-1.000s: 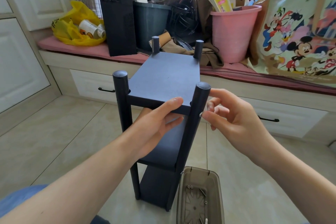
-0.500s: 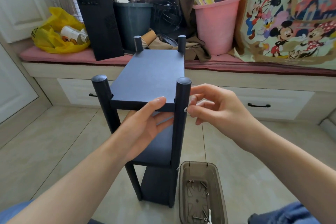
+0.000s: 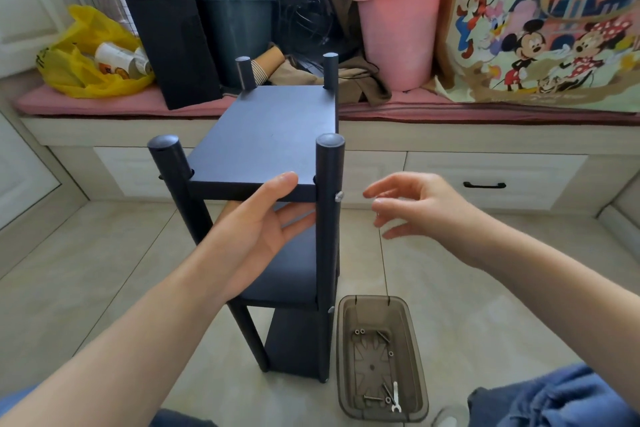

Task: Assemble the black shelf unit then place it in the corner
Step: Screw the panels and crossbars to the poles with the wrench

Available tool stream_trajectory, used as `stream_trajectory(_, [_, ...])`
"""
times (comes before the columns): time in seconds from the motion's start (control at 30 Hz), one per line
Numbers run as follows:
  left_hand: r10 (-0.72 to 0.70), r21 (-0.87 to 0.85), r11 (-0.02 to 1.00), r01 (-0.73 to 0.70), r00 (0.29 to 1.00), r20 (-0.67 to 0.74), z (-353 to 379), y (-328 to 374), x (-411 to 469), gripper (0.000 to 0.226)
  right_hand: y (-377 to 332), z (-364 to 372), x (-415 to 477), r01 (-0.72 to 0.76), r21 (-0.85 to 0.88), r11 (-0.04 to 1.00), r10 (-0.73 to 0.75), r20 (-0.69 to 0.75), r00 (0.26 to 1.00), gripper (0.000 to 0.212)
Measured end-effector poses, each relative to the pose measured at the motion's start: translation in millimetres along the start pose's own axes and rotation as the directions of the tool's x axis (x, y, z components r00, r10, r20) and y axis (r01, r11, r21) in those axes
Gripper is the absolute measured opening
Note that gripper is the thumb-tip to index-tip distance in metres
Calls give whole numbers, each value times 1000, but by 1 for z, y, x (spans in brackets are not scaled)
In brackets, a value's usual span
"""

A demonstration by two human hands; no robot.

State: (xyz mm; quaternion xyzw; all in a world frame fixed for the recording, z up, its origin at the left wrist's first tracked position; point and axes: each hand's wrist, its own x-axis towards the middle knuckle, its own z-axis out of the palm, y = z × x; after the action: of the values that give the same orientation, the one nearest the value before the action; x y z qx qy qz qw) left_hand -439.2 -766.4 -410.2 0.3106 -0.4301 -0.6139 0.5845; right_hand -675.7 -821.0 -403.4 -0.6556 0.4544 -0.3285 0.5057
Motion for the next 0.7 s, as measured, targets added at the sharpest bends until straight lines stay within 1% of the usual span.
stream_trajectory(0.03, [-2,5,1000,2,1000,-3,0,0,0,35,12,2,4,-65,-27,998,66,41,997,12])
stream_trajectory(0.1, [-2,13,1000,2,1000,2,1,0,0,34,39,4,15,-172,-141,975,188,107,976,13])
stream_trajectory(0.2, [-2,22,1000,2,1000,5,0,1,-1,30,80,7,35,-288,-332,898,354,161,921,15])
stream_trajectory(0.27, [3,32,999,-3,1000,16,-1,1,-1,25,107,11,47,-337,-423,841,442,179,879,17])
stream_trajectory(0.47, [29,63,998,-29,1000,-6,-1,-1,0,19,197,41,65,-460,-537,707,630,181,756,22])
stream_trajectory(0.57, [21,58,998,-22,1000,11,0,-1,-1,16,242,61,61,-503,-592,630,690,129,713,10])
stream_trajectory(0.6, [18,57,998,-18,1000,14,0,-2,-1,18,256,68,60,-505,-612,609,703,120,701,12])
stream_trajectory(0.63, [14,52,999,-15,1000,13,1,-2,-1,22,271,74,57,-513,-615,600,713,119,691,13])
stream_trajectory(0.7, [12,44,999,-12,1000,1,0,-2,-1,25,296,85,52,-525,-619,583,731,118,672,5])
